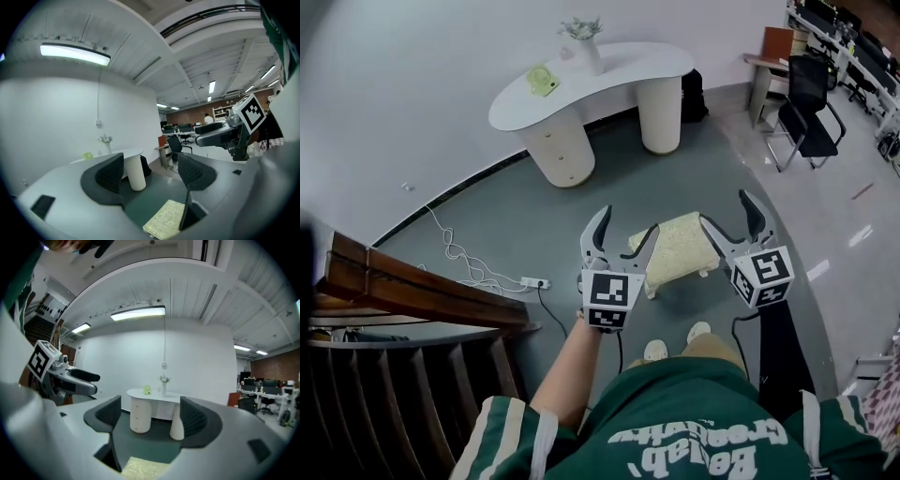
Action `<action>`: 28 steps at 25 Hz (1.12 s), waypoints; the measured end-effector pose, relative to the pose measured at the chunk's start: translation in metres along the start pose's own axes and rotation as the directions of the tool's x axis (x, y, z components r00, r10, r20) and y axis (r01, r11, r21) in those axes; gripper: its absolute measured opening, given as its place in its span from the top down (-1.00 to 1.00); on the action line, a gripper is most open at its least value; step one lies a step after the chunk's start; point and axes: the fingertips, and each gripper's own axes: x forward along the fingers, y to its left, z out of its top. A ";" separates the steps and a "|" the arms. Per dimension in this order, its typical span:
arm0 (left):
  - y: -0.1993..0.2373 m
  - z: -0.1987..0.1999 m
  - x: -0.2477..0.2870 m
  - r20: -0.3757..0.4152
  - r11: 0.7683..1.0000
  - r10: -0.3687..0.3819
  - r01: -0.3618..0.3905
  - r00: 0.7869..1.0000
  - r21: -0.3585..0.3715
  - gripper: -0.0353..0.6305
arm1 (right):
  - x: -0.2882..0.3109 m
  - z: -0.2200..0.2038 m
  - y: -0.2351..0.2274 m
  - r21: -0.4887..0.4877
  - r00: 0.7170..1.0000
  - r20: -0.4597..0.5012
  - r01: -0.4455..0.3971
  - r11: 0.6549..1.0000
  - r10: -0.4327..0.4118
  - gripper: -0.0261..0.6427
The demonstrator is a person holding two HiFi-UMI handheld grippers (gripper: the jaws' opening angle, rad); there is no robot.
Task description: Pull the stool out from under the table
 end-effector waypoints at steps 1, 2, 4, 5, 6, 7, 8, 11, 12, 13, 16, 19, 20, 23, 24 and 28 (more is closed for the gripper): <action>0.000 0.005 -0.001 0.012 1.000 0.000 0.000 1.000 0.005 -0.18 | -0.001 0.003 0.002 -0.005 1.000 0.006 -0.004 1.000 0.004 -0.27; 0.001 0.010 -0.003 0.028 1.000 0.004 -0.004 1.000 0.006 -0.18 | -0.003 0.006 0.004 -0.011 1.000 0.011 -0.008 1.000 0.008 -0.26; 0.002 0.022 -0.007 0.061 1.000 0.015 -0.015 0.998 0.000 -0.13 | -0.007 0.010 0.008 -0.020 1.000 0.018 -0.013 1.000 0.013 -0.23; 0.001 0.027 -0.008 0.075 1.000 0.015 -0.015 0.997 -0.002 -0.10 | -0.009 0.011 0.010 -0.023 1.000 0.019 -0.016 1.000 0.017 -0.23; -0.002 0.031 -0.009 0.086 1.000 0.010 -0.010 0.996 0.001 -0.08 | -0.011 0.012 0.012 -0.027 1.000 0.019 -0.022 0.999 0.023 -0.21; -0.006 0.035 -0.011 0.096 1.000 0.003 -0.004 0.995 0.007 -0.07 | -0.012 0.013 0.014 -0.035 0.999 0.019 -0.030 0.999 0.030 -0.17; -0.009 0.037 -0.012 0.104 1.000 -0.003 0.002 0.995 0.014 -0.06 | -0.013 0.015 0.016 -0.044 0.999 0.020 -0.037 0.998 0.038 -0.13; -0.013 0.041 -0.016 0.118 1.000 0.005 -0.008 0.993 0.027 0.14 | -0.015 0.021 0.019 -0.063 0.999 0.036 -0.033 0.997 0.035 0.07; -0.012 0.043 -0.018 0.122 0.999 0.019 -0.022 0.992 0.025 0.27 | -0.017 0.024 0.019 -0.064 0.999 0.045 -0.020 0.998 0.023 0.15; -0.009 0.044 -0.020 0.127 0.999 0.038 -0.041 0.991 0.021 0.38 | -0.018 0.026 0.018 -0.068 0.999 0.053 -0.004 0.998 0.008 0.25; -0.003 0.045 -0.025 0.138 0.997 0.071 -0.072 0.988 0.004 0.88 | -0.023 0.031 0.023 -0.121 0.997 0.073 0.009 0.993 0.000 0.91; -0.003 0.046 -0.027 0.143 0.997 0.070 -0.071 0.987 0.003 0.88 | -0.027 0.031 0.034 -0.146 0.996 0.081 -0.026 0.989 0.038 0.91; -0.003 0.047 -0.028 0.146 0.997 0.070 -0.072 0.987 0.005 0.88 | -0.028 0.031 0.034 -0.145 0.996 0.079 -0.023 0.989 0.035 0.91; -0.004 0.048 -0.030 0.149 0.998 0.066 -0.067 0.987 0.007 0.88 | -0.031 0.029 0.033 -0.132 0.997 0.074 -0.008 0.991 0.018 0.91; -0.004 0.047 -0.031 0.148 0.998 0.063 -0.065 0.987 0.008 0.88 | -0.033 0.029 0.032 -0.124 0.997 0.074 -0.003 0.992 0.013 0.91; -0.003 0.045 -0.035 0.149 0.998 0.055 -0.057 0.987 0.014 0.88 | -0.038 0.028 0.030 -0.099 0.997 0.072 0.014 0.995 -0.007 0.91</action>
